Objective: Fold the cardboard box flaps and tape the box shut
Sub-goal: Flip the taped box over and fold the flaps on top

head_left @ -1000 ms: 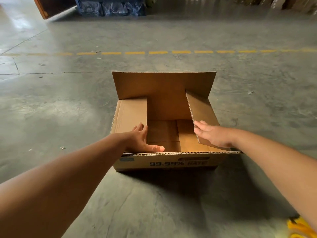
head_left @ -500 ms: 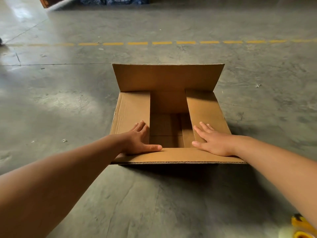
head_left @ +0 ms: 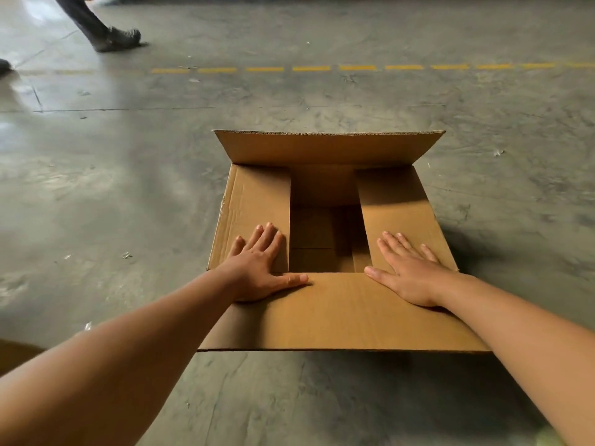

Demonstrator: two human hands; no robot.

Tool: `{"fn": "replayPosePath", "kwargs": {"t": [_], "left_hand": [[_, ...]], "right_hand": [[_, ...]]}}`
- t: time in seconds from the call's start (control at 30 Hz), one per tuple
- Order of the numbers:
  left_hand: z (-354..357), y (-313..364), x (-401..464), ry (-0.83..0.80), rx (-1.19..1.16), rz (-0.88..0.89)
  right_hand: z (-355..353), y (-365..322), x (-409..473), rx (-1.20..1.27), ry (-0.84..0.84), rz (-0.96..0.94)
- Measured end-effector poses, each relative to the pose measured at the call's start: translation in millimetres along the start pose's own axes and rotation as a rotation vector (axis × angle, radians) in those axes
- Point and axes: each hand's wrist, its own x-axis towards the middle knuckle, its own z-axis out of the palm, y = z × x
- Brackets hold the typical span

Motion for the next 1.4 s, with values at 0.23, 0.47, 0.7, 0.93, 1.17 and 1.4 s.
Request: {"fn": "replayPosePath", "kwargs": {"t": [0.23,0.47,0.7,0.93,1.17,1.4], "left_hand": [[-13,-4,-13,-0.031,-0.055,-0.001],[-22,-20,-25,-0.061,-0.116,-0.037],[-33,-46,-41,-0.066,-0.178,-0.102],[-59,-55,-57,-0.070,-0.381,-0.116],[-61,-94,-54,-0.045,-1.290,-0.211],[-33,-64,-47,0.629,-0.628,-0.117]], "right_hand": [[-12,-5,-20,0.004,-0.012,-0.030],[-24,-51,-48,0.043,-0.067,-0.172],[-42,-120,-74,-0.009,-0.164,-0.433],[-61,-131,-69,-0.014,0.078,-0.518],[-86,-132,-47,-0.087,0.422,-0.331],[-54,-137,12,-0.097,0.613,-0.148]]}}
